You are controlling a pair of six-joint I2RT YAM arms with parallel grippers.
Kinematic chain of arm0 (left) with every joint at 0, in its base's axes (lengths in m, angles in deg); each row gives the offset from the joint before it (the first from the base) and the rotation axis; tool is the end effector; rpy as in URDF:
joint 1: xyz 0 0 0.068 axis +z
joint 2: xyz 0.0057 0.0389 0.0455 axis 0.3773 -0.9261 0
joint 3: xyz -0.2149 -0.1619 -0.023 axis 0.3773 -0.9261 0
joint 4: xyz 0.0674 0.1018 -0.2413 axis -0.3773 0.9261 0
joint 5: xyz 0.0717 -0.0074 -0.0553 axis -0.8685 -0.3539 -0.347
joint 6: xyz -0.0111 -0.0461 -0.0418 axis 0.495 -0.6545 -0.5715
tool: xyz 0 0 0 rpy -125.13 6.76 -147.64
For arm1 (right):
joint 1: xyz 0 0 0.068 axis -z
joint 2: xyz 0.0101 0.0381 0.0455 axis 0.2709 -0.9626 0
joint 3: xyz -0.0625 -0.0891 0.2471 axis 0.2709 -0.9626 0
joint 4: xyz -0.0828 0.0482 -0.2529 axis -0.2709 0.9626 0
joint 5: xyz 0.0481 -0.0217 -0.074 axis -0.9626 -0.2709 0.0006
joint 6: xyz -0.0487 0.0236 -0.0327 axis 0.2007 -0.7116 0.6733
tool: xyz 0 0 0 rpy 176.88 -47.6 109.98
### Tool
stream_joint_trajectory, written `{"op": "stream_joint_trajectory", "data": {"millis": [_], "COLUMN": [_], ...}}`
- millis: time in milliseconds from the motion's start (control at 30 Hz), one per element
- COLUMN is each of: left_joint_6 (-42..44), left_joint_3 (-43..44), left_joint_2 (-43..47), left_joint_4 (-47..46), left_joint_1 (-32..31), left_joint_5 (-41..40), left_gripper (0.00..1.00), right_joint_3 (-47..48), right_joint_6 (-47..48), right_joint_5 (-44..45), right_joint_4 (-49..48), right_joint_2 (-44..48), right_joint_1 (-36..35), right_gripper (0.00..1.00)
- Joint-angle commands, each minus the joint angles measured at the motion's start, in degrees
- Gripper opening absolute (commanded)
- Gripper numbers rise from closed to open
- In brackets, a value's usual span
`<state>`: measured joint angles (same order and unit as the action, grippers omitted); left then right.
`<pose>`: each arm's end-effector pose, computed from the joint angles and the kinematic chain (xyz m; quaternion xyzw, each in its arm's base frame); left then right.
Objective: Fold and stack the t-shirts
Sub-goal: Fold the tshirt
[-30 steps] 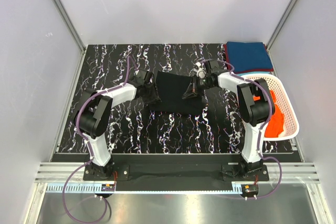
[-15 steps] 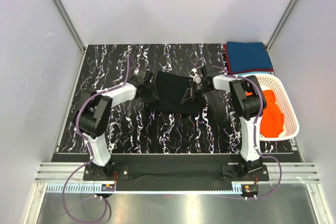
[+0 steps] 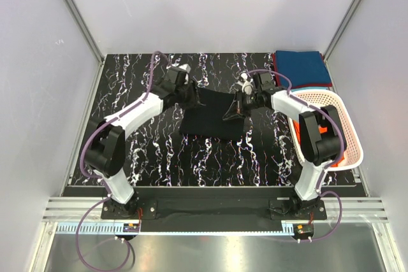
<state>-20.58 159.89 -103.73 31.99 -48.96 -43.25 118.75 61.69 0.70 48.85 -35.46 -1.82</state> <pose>0.3547 -0.1879 0.2340 -0.0546 0.9215 -0.2633 0.2802 0.3694 0.1540 0.1795 -0.0574 0.8822 0.4536 0.1130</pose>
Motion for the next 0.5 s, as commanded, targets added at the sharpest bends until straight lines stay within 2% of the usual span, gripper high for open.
{"op": "stream_joint_trajectory", "data": {"millis": [0,167,300,467], "left_joint_6": [0.4,0.6,0.2,0.3], "left_joint_3": [-0.5,-4.0,-5.8,-4.5], "left_joint_2": [-2.2,-6.9,-8.7,-7.6], "left_joint_4": [-4.3,-5.7,-4.5,-2.2], "left_joint_1": [-3.1,-4.1,-2.2,-0.8], "left_joint_5": [7.2,3.1,-2.4,-4.7], "left_gripper": [0.45,0.44,0.44,0.43], "right_joint_3": [-4.1,-6.6,-9.7,-9.4], "right_joint_6": [1.0,2.6,3.3,2.7], "right_joint_5": [2.5,6.6,12.4,12.2], "right_joint_4": [1.1,0.6,0.1,0.2], "right_joint_2": [-0.3,-4.2,-3.2,-2.4], "right_joint_1": [0.2,0.5,2.0,2.3], "right_gripper": [0.02,0.02,0.02,0.03]}}
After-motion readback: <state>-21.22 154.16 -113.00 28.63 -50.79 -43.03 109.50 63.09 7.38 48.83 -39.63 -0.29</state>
